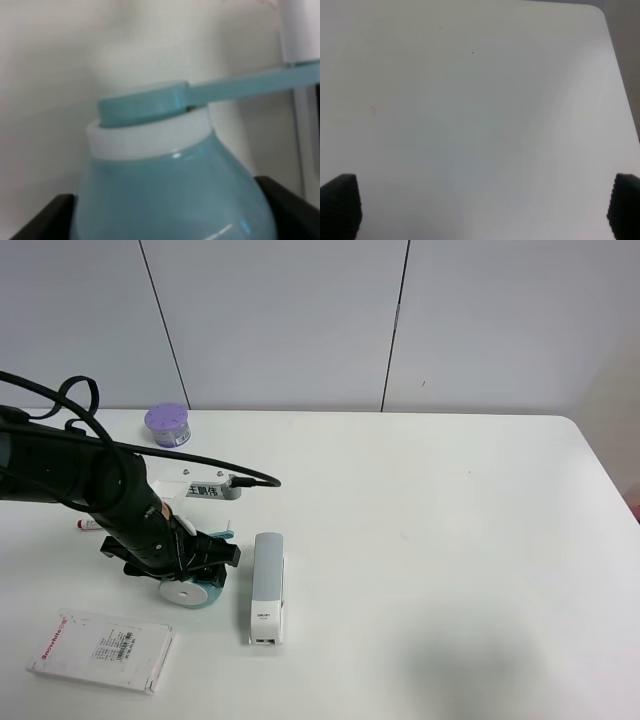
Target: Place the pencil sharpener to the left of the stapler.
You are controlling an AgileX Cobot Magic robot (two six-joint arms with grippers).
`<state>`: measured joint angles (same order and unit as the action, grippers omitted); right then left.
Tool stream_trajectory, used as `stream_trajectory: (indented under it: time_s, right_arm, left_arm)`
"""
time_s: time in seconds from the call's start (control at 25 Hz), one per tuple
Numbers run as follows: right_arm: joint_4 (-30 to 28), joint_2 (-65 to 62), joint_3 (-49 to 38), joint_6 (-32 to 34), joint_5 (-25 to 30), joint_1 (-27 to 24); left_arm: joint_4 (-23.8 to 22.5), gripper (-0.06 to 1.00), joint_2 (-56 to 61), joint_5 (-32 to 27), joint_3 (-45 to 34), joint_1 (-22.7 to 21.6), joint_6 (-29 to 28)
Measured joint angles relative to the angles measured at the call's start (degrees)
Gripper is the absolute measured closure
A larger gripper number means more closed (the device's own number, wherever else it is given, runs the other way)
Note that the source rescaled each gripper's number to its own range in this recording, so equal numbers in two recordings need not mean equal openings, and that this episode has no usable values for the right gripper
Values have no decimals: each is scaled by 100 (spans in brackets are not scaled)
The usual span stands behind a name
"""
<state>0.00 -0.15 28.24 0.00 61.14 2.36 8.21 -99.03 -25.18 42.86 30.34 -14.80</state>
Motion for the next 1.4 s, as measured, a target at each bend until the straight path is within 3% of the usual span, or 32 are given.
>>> stream_trajectory:
  time_s: [0.04, 0.08, 0.12, 0.16, 0.24, 0.6, 1.04, 1.24, 1.4]
  right_arm:
    - [0, 0, 0, 0, 0, 0]
    - [0, 0, 0, 0, 0, 0]
    - [0, 0, 0, 0, 0, 0]
    - [0, 0, 0, 0, 0, 0]
    - [0, 0, 0, 0, 0, 0]
    - [0, 0, 0, 0, 0, 0]
    - [0, 0, 0, 0, 0, 0]
    - [0, 0, 0, 0, 0, 0]
    - [0, 0, 0, 0, 0, 0]
  left_arm:
    - [0, 69, 0, 44, 0, 0, 40]
    - [21, 41, 0, 119, 0, 0, 54]
    - [67, 23, 0, 149, 0, 0, 54]
    - [110, 10, 0, 154, 0, 0, 54]
    - [168, 0, 0, 154, 0, 0, 54]
    - [444, -4, 321, -46, 0, 0, 54]
    - [486, -4, 2652, -175, 0, -102, -81]
    - [36, -4, 3289, -259, 115, -1018, -36]
    - [-429, -4, 3440, -685, 824, -1812, 309]
